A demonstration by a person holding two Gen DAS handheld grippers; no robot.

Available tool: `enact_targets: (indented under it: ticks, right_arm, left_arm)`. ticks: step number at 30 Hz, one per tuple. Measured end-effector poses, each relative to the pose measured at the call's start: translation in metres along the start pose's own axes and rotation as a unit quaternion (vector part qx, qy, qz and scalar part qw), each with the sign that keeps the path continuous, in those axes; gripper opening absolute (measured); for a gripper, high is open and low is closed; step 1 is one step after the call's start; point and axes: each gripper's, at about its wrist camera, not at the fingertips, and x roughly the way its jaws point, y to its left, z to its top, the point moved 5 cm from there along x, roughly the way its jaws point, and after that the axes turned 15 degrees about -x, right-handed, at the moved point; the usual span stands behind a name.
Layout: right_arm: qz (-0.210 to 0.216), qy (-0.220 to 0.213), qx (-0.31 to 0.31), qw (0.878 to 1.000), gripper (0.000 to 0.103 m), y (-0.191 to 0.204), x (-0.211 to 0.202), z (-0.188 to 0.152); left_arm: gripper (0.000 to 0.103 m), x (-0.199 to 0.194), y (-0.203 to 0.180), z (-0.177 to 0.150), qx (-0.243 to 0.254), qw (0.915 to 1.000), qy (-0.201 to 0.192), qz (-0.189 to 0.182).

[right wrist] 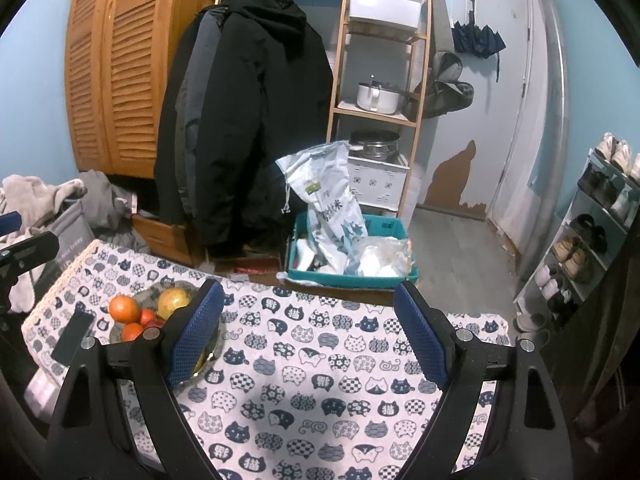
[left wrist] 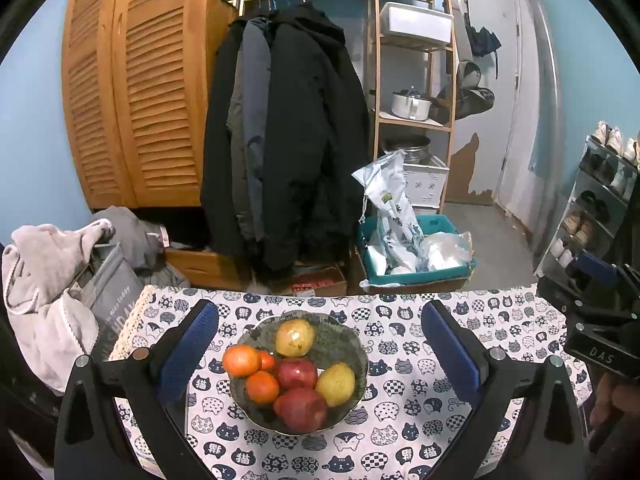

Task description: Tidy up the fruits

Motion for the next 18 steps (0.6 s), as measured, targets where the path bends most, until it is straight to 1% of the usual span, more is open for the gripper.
enact_targets:
  ticks: [18]
  right_arm:
    - [0.004, 0.002, -0.002, 1.000, 0.085, -0.0035, -0.0011, 0.0024]
  left_arm:
    - [0.102, -0.0049, -0.0048, -0.0016, 0.004, 1.0000, -0.003, 0.000]
